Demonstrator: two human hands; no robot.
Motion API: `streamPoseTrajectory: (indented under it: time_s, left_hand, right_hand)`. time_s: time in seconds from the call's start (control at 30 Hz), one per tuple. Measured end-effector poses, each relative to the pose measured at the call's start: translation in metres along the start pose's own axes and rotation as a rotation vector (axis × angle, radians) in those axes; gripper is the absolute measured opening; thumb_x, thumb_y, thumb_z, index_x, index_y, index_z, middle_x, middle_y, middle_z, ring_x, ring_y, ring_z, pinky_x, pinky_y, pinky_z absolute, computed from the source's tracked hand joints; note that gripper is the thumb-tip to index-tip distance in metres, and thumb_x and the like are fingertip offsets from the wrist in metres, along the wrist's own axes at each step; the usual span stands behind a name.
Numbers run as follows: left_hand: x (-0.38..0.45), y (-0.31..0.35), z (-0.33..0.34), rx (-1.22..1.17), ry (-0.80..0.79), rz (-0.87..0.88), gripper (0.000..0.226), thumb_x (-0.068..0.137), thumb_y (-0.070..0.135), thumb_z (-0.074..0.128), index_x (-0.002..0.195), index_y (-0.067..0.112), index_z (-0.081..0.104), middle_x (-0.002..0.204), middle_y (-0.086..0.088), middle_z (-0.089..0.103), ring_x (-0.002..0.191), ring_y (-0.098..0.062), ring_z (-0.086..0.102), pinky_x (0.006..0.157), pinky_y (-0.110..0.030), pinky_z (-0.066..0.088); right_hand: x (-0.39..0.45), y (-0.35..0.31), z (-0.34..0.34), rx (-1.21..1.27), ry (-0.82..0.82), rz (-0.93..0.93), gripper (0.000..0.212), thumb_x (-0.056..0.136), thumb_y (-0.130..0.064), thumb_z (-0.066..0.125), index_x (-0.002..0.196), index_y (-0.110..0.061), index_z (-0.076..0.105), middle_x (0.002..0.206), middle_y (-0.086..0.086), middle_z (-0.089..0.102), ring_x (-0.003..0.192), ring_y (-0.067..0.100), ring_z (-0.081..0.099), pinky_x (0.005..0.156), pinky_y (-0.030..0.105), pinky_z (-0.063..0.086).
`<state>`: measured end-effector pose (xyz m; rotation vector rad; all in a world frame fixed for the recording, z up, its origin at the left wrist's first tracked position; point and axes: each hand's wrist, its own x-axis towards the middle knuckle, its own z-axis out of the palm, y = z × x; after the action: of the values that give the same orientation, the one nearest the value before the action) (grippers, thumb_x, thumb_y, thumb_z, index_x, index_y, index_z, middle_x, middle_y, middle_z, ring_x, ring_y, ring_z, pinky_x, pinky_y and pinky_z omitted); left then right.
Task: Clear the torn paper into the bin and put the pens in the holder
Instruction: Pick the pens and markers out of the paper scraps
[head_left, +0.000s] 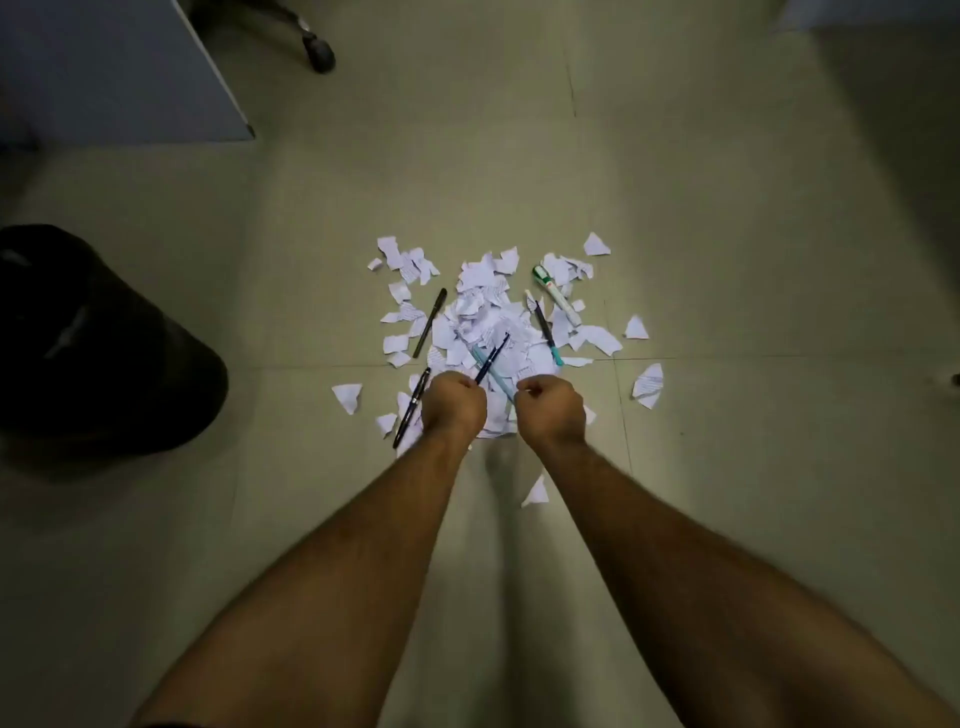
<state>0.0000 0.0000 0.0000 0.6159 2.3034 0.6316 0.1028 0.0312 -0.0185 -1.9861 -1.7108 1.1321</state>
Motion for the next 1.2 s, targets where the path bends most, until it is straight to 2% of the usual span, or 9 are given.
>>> streamPoseTrajectory:
  time_s: [0.13, 0.27, 0.5, 0.67, 0.8, 0.9, 0.97, 1.07, 1.2]
  left_hand:
    - [0.036, -0.011, 0.028, 0.094, 0.026, 0.085, 0.026, 0.088, 0.017, 0.062, 0.111, 0.006, 0.070, 0.119, -0.015, 0.068, 0.109, -0.034, 0.062, 0.083, -0.031, 0.048]
    - [0.062, -0.017, 0.046, 0.208, 0.059, 0.172, 0.032, 0.090, 0.024, 0.063, 0.117, 0.007, 0.064, 0.122, -0.015, 0.066, 0.113, -0.034, 0.061, 0.087, -0.036, 0.051]
    - [0.081, -0.020, 0.056, 0.441, 0.054, 0.223, 0.028, 0.089, 0.023, 0.066, 0.114, 0.010, 0.064, 0.121, -0.014, 0.066, 0.112, -0.032, 0.063, 0.085, -0.037, 0.053]
    - [0.080, -0.026, 0.060, 0.494, 0.095, 0.301, 0.020, 0.092, 0.015, 0.057, 0.109, 0.009, 0.065, 0.117, -0.015, 0.067, 0.109, -0.033, 0.064, 0.085, -0.037, 0.053]
    - [0.067, -0.015, 0.053, 0.273, 0.097, 0.316, 0.017, 0.083, 0.021, 0.063, 0.094, 0.011, 0.070, 0.098, -0.013, 0.072, 0.093, -0.034, 0.066, 0.067, -0.030, 0.047]
    - [0.039, 0.012, 0.052, 0.120, 0.073, 0.373, 0.020, 0.080, 0.021, 0.065, 0.097, 0.015, 0.072, 0.096, -0.010, 0.073, 0.091, -0.031, 0.066, 0.070, -0.028, 0.049]
    - [0.017, 0.032, 0.060, 0.051, 0.014, 0.417, 0.020, 0.079, 0.021, 0.067, 0.097, 0.016, 0.073, 0.092, -0.007, 0.074, 0.085, -0.026, 0.067, 0.070, -0.025, 0.047]
    - [-0.014, 0.047, 0.094, 0.027, -0.147, 0.435, 0.007, 0.076, 0.020, 0.073, 0.082, 0.018, 0.072, 0.079, -0.002, 0.071, 0.074, -0.017, 0.064, 0.069, -0.023, 0.048]
    - [-0.053, 0.045, 0.165, 0.092, -0.381, 0.376, 0.016, 0.074, 0.022, 0.077, 0.065, 0.017, 0.065, 0.076, -0.005, 0.072, 0.074, -0.023, 0.070, 0.071, -0.031, 0.058]
  right_hand:
    - [0.032, 0.015, 0.028, -0.084, -0.023, -0.034, 0.026, 0.087, -0.022, 0.064, 0.111, -0.016, 0.073, 0.115, 0.008, 0.072, 0.105, 0.027, 0.065, 0.093, 0.032, 0.052]
    - [0.060, 0.031, 0.046, -0.273, -0.052, -0.096, 0.032, 0.091, -0.026, 0.062, 0.120, -0.014, 0.067, 0.121, 0.009, 0.068, 0.111, 0.028, 0.062, 0.095, 0.034, 0.049]
    - [0.069, 0.042, 0.072, -0.454, -0.036, -0.209, 0.021, 0.089, -0.021, 0.062, 0.108, -0.015, 0.068, 0.106, 0.009, 0.070, 0.097, 0.028, 0.065, 0.083, 0.035, 0.054]
    - [0.062, 0.048, 0.061, -0.324, 0.001, -0.196, 0.023, 0.087, -0.028, 0.063, 0.102, -0.013, 0.071, 0.101, 0.010, 0.072, 0.095, 0.030, 0.066, 0.082, 0.033, 0.053]
    - [0.049, 0.051, 0.041, -0.081, 0.082, -0.132, 0.025, 0.081, -0.031, 0.070, 0.097, -0.012, 0.075, 0.096, 0.008, 0.074, 0.088, 0.027, 0.068, 0.077, 0.031, 0.053]
    - [0.038, 0.056, 0.016, 0.141, 0.184, -0.078, 0.020, 0.081, -0.029, 0.070, 0.092, -0.013, 0.075, 0.086, 0.004, 0.075, 0.078, 0.023, 0.067, 0.072, 0.027, 0.051]
    - [0.032, 0.067, -0.006, 0.268, 0.268, 0.003, 0.017, 0.079, -0.028, 0.071, 0.091, -0.016, 0.075, 0.083, 0.000, 0.075, 0.076, 0.020, 0.066, 0.071, 0.025, 0.049]
    - [0.025, 0.099, -0.035, 0.357, 0.362, 0.124, 0.014, 0.078, -0.026, 0.072, 0.086, -0.015, 0.075, 0.078, -0.002, 0.073, 0.074, 0.018, 0.066, 0.071, 0.026, 0.051]
    - [0.012, 0.163, -0.071, 0.300, 0.424, 0.261, 0.013, 0.078, -0.025, 0.071, 0.087, -0.016, 0.073, 0.077, -0.002, 0.071, 0.075, 0.020, 0.066, 0.067, 0.023, 0.043]
